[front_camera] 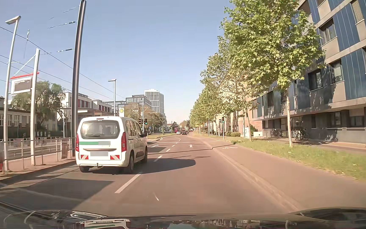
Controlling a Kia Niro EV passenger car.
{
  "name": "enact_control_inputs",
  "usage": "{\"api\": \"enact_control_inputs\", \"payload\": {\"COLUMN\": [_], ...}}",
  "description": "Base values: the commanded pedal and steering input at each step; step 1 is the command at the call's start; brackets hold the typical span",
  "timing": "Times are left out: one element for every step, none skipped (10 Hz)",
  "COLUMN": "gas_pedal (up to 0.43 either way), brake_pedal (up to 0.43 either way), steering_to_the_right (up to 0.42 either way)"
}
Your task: Follow the waypoints while adhering to traffic rules and regulations
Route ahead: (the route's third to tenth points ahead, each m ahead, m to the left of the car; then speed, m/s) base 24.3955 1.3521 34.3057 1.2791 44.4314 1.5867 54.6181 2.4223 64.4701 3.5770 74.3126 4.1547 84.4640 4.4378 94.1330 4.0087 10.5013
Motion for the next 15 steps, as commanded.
{"api": "enact_control_inputs", "payload": {"gas_pedal": [0.087,0.087,0.079,0.079,0.079,0.079,0.079,0.079,0.079,0.079,0.079,0.079,0.079,0.079,0.079], "brake_pedal": [0.000,0.000,0.000,0.000,0.000,0.000,0.000,0.000,0.000,0.000,0.000,0.000,0.000,0.000,0.000], "steering_to_the_right": [-0.005,-0.005,-0.005,-0.005,-0.005,-0.005,-0.005,-0.005,-0.003,-0.003,-0.003,-0.003,-0.003,-0.003,-0.003]}}
